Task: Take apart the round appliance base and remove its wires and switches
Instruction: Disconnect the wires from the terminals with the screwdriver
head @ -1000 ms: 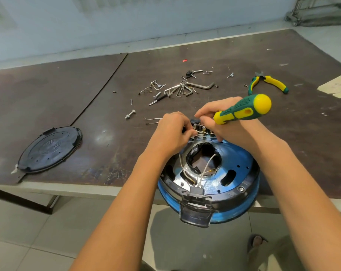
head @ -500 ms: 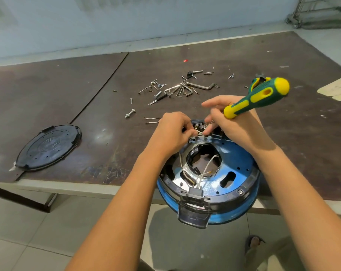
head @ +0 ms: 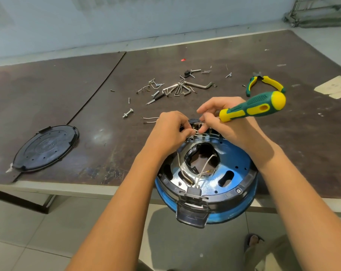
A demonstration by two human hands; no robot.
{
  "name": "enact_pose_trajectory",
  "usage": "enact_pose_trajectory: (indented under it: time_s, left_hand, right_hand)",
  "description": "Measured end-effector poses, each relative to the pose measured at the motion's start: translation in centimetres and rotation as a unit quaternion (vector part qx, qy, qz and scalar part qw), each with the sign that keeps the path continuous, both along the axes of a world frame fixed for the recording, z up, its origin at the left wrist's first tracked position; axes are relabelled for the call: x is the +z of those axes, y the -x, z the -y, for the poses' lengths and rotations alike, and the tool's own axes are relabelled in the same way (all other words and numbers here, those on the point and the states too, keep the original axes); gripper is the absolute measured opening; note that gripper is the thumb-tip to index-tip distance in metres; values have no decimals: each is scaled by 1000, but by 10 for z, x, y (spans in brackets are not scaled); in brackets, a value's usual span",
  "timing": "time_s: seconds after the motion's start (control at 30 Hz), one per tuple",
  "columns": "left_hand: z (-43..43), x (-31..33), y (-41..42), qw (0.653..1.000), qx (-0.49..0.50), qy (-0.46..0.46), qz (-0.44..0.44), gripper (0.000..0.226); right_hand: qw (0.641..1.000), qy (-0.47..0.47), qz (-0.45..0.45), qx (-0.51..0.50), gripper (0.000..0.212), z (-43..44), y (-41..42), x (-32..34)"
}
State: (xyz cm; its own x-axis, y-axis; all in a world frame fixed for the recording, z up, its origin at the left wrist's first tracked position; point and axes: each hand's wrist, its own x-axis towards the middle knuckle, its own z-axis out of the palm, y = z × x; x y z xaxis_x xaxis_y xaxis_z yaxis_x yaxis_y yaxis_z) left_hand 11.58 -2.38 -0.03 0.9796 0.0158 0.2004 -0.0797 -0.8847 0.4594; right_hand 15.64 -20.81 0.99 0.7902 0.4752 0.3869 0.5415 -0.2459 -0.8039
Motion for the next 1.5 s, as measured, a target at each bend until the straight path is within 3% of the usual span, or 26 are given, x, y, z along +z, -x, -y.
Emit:
enact_pose_trajectory:
  time_s: [0.13, 0.27, 0.43, 1.1, 1.2, 1.37, 1.5]
  left_hand:
    - [0, 0, 0, 1000, -2, 6, 2, 18]
    - [1, -1, 0, 1000, -1, 3, 6, 17]
    - [0, -2, 0, 1000, 4, 7, 8, 13]
    - [2, 1, 2, 999, -27, -17, 15, 15]
    - [2, -1, 2, 1000, -23, -9, 15, 14]
    - [1, -1, 2, 1000, -17, -3, 14, 14]
    - [0, -1, 2, 1000, -13, -6, 14, 14]
  right_hand:
    - [997, 77, 20, -12, 18, -5, -1, 3]
    - [998, -4, -49, -41, 20, -7, -1, 2]
    - [973, -96, -175, -113, 17, -8, -7, -1]
    - [961, -88, -241, -99, 5, -7, -28, -3]
    - [971, -79, -216, -70, 11, -5, -27, -3]
    - [998, 11, -61, -4, 10, 5, -21, 2]
    - [994, 102, 24, 44, 14, 3, -15, 10]
